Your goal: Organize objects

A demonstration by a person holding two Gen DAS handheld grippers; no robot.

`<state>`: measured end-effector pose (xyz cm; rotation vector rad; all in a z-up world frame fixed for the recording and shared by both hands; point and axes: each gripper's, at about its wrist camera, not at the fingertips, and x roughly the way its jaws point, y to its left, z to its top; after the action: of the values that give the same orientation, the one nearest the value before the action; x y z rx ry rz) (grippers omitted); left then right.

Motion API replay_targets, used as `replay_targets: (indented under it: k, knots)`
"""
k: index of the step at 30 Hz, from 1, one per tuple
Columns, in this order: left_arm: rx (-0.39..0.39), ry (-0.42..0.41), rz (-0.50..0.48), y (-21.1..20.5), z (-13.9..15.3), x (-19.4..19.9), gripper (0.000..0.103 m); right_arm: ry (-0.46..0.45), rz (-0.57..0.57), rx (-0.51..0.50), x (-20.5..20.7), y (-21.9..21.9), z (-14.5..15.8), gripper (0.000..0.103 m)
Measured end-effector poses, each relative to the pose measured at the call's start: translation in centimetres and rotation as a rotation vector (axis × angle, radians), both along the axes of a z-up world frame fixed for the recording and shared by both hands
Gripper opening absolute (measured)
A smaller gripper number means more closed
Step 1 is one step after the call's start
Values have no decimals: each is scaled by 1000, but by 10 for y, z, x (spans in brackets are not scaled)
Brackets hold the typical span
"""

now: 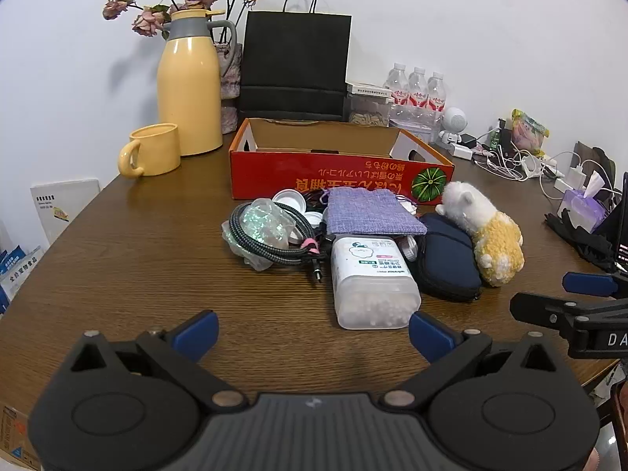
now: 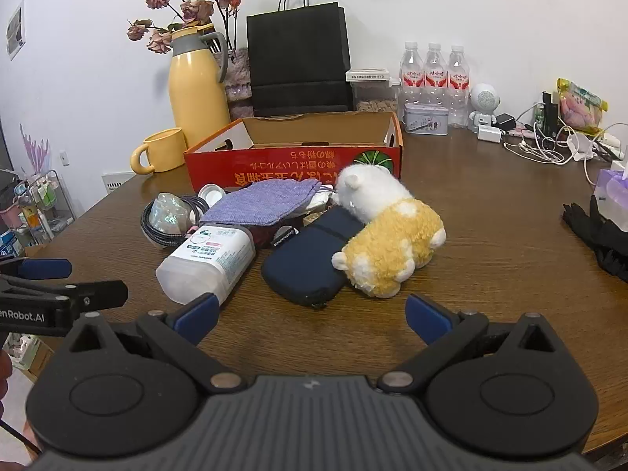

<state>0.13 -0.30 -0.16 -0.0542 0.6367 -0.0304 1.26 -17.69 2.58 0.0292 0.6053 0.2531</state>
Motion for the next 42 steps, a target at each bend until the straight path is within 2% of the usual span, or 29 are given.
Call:
replay_targets:
  k: [42]
  knots:
    - [-11, 24, -13, 1, -3, 7, 103, 11, 3, 7, 3, 0, -6, 103]
